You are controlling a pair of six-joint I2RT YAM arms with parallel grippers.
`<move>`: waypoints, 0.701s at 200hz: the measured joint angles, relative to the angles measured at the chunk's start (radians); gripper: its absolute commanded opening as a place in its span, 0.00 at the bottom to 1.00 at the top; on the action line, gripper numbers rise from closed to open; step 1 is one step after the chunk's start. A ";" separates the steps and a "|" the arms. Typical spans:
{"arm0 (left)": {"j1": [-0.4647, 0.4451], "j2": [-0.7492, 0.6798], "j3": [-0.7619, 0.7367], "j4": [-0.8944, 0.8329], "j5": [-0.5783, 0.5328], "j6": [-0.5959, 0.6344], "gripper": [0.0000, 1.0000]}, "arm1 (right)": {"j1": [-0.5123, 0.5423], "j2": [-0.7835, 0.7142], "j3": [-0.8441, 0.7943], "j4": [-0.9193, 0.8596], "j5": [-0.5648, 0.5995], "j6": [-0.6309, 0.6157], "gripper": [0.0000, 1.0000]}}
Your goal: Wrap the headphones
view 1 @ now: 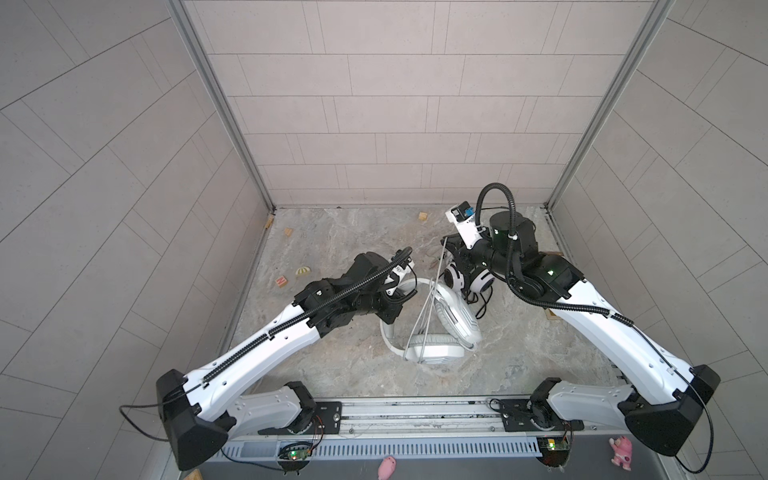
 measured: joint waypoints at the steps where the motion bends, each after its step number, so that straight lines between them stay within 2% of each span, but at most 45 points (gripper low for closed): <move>1: 0.000 -0.001 0.000 0.000 0.000 -0.001 0.00 | 0.000 0.000 -0.004 0.002 -0.002 0.002 0.08; 56: 0.010 -0.026 0.064 -0.043 -0.018 -0.064 0.00 | -0.001 0.016 -0.172 0.187 -0.114 0.082 0.07; 107: 0.014 -0.026 0.124 -0.100 -0.043 -0.120 0.00 | -0.001 0.054 -0.306 0.504 -0.264 0.218 0.07; 140: 0.015 -0.010 0.189 -0.114 -0.034 -0.150 0.00 | -0.003 0.095 -0.366 0.735 -0.332 0.330 0.11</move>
